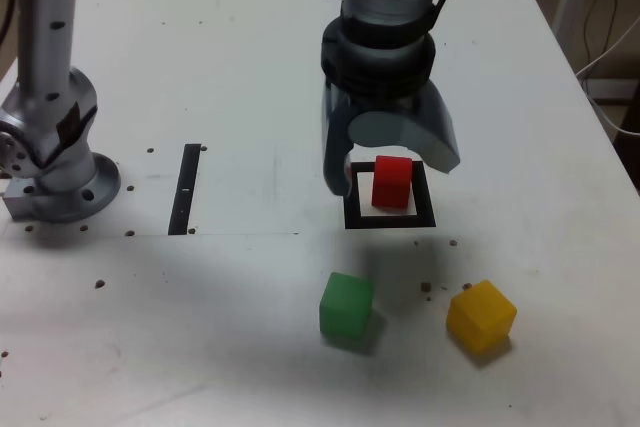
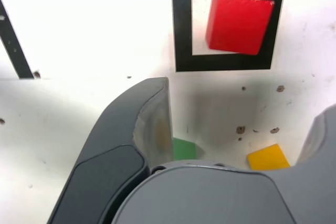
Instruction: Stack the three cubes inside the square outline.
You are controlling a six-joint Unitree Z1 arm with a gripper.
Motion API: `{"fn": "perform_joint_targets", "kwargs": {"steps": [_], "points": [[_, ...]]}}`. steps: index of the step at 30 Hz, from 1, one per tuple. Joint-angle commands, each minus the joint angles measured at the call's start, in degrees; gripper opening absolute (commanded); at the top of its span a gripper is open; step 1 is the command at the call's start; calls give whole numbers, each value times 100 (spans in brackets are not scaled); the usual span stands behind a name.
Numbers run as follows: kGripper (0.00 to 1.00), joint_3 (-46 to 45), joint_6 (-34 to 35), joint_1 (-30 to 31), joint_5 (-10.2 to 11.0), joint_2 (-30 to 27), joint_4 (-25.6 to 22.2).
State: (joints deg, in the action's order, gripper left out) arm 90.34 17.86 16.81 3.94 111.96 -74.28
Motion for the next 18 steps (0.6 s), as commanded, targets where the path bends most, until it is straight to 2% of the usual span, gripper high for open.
{"fn": "perform_joint_targets", "kwargs": {"steps": [1,6,11,18], "points": [[100,9,71,98,-31,-78,25],[100,265,112,289,54,-70,70],[100,787,167,532,137,88,-176],[100,1485,496,839,57,682,-385]]}}
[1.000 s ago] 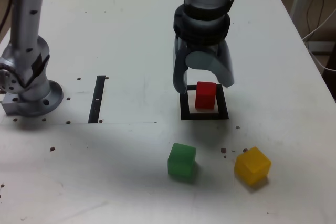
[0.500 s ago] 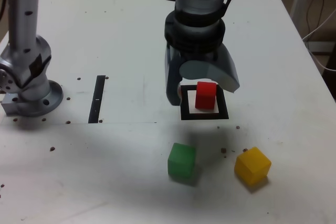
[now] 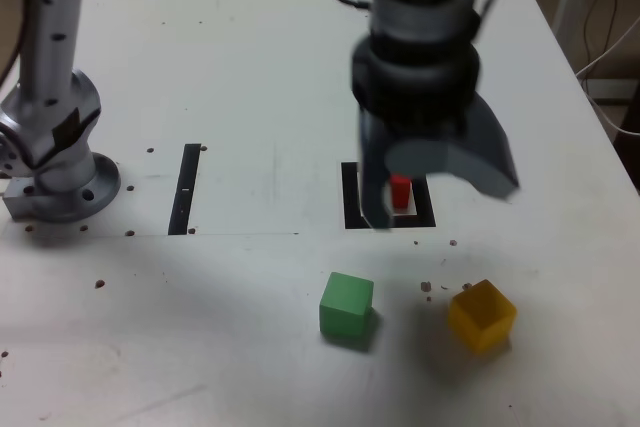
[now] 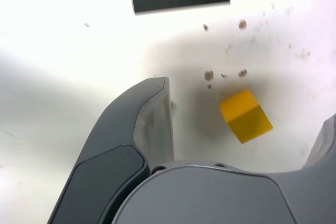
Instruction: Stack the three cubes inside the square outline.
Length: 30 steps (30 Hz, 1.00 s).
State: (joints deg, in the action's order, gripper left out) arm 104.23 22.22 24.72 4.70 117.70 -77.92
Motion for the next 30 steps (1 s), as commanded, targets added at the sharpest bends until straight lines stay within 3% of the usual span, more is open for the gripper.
{"fn": "perform_joint_targets", "kwargs": {"steps": [1,12,30], "points": [[100,178,114,85,-30,190,-28],[99,424,485,183,-213,690,-21],[92,1100,335,232,-436,1382,-47]]}}
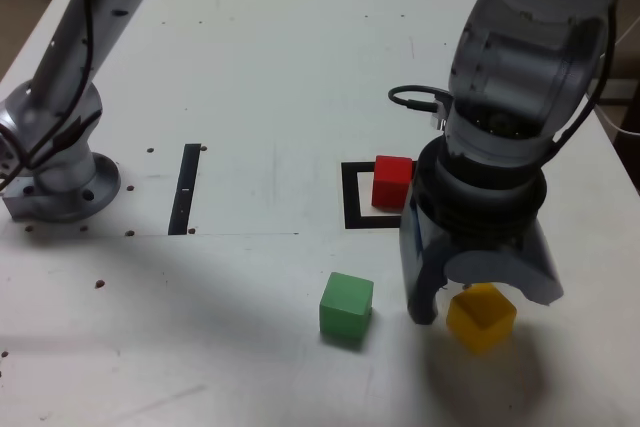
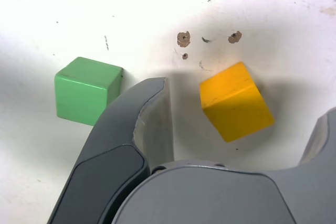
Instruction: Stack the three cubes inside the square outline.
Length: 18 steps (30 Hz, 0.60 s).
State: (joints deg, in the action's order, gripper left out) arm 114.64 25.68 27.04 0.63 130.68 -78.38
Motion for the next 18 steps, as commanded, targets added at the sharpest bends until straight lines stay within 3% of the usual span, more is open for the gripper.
{"fn": "perform_joint_targets", "kwargs": {"steps": [1,18], "points": [[91,76,-11,-1,-37,112,4],[80,100,-65,-58,-60,403,402]]}}
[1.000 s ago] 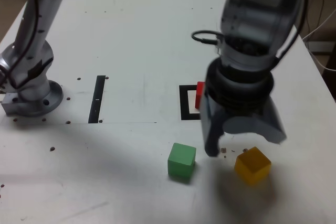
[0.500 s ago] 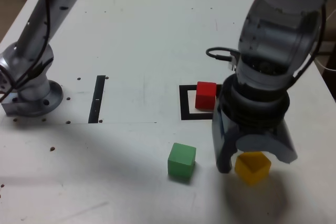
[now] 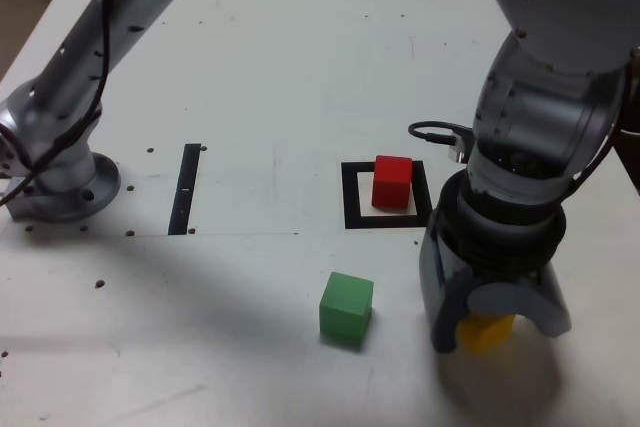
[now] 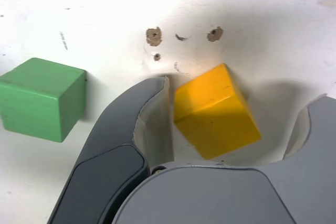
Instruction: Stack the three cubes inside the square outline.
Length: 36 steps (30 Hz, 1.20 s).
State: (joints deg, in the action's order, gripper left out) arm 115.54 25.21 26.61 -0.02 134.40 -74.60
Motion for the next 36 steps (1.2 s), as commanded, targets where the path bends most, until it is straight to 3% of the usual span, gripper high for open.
{"fn": "perform_joint_targets", "kwargs": {"steps": [1,7,14,21,28,36], "points": [[77,9,-33,-20,4,35,48],[63,-10,-43,-33,-22,32,83],[58,-58,-40,-42,-63,33,142],[40,-107,4,-42,-61,7,168],[16,-188,10,-42,16,-33,412],[15,-253,10,-42,70,-163,454]]}}
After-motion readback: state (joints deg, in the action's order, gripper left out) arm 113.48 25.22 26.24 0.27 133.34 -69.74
